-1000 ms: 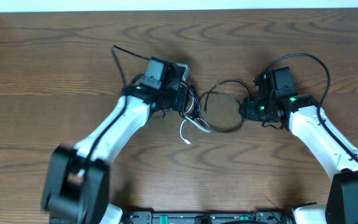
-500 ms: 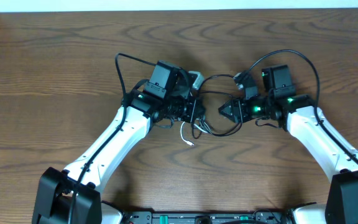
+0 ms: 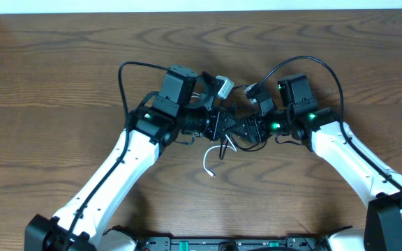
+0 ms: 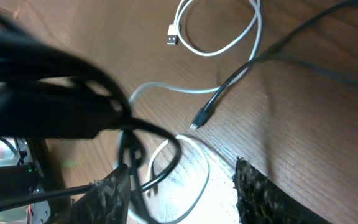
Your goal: Untangle cables
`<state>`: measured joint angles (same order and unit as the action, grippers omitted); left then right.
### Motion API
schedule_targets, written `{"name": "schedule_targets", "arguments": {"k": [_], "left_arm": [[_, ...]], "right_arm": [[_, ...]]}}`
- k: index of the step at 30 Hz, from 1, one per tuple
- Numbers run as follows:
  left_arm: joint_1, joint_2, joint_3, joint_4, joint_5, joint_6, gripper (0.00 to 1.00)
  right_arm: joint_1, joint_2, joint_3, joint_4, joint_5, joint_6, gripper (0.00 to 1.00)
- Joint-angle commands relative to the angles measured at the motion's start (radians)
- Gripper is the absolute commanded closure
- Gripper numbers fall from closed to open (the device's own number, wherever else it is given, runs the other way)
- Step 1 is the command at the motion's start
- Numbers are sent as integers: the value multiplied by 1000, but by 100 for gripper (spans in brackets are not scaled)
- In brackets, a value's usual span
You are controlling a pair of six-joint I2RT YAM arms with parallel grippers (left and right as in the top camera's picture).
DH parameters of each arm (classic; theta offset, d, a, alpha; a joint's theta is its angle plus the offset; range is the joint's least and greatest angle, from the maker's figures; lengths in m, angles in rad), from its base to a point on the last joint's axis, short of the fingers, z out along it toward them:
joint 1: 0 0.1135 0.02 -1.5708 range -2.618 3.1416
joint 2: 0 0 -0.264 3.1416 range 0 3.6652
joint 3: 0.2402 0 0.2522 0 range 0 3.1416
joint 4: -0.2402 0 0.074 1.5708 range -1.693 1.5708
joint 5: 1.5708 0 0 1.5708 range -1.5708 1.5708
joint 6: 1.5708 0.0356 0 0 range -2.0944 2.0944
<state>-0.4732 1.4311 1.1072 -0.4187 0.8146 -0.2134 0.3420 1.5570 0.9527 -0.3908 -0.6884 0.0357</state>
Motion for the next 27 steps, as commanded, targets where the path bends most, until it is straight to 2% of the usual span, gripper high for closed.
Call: {"name": "schedule_targets", "arguments": {"k": [1,4,9,12,15,16,18,19,24,27], "left_arm": [[0,-21,4,2,61,-29,93],[0,-21,4,2,91,-37,93],[0,-21,4,3,92,-56,93],[0,-21,4,18,117,-77,93],[0,-21,4,68,185,-78,93],[0,-21,4,83,195,-80,93],[1,-21,4,97,195,-81,93],[1,-21,4,98,195,-81,92],[18,-21,4,89,158,-80,93],[37,-21,4,60,114,-80,93]], "right_arm": [[8,6,1,19,-18,-13,53],[8,6,1,53,-49,17,55],[8,7,1,128,-211,19,58],[8,6,1,138,-215,19,65],[8,6,1,138,-216,19,67],[8,6,1,138,-216,19,70],[8,6,1,138,-214,19,85],[8,6,1,137,-200,19,98],[8,6,1,87,-93,19,99],[5,6,1,11,109,46,99]]}}
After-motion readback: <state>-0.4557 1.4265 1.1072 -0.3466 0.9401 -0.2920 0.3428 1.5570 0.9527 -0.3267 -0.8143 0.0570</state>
